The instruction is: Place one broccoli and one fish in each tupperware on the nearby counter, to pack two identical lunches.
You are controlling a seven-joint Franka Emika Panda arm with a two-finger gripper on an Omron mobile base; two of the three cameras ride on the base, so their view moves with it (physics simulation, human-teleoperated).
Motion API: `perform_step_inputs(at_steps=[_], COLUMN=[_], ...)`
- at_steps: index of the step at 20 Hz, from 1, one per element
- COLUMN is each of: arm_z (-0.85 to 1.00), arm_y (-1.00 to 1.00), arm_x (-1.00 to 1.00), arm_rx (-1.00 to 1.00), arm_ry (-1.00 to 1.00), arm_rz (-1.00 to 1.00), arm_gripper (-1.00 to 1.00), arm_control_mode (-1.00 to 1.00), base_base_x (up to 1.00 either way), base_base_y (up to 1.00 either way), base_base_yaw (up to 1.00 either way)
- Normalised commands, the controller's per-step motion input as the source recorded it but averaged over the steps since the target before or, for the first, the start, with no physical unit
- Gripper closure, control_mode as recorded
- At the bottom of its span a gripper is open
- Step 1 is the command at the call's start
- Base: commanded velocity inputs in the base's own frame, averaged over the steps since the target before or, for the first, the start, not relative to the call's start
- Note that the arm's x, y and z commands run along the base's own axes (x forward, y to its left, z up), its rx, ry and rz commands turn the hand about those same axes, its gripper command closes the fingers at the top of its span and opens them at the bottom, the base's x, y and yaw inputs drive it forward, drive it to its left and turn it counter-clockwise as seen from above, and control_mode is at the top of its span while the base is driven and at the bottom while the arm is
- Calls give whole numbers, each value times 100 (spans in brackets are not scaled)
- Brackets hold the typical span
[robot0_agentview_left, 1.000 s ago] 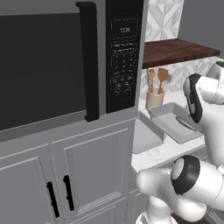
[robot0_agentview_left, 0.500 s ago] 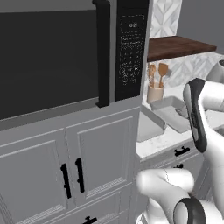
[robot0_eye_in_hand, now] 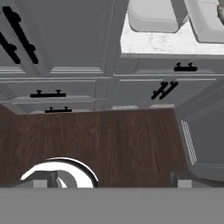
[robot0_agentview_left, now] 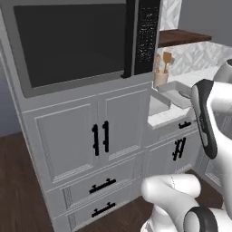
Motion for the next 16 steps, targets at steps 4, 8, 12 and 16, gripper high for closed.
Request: perform_step_inputs(at_steps=[4, 8, 12, 16], arm_z=[0, 0, 0, 0], arm_y=[0, 0, 0, 0], arm_x=[0, 0, 0, 0], arm_rx=[0, 0, 0, 0], arm_ry=[0, 0, 0, 0], arm_rz=[0, 0, 0, 0], arm_gripper=[-100, -100, -100, -100], arm_control_mode=[100, 100, 100, 100], base_base_x=[-100, -100, -94, -20], base_base_y=[0, -5, -1, -51], base_base_yaw=[-48, -62, -67, -72])
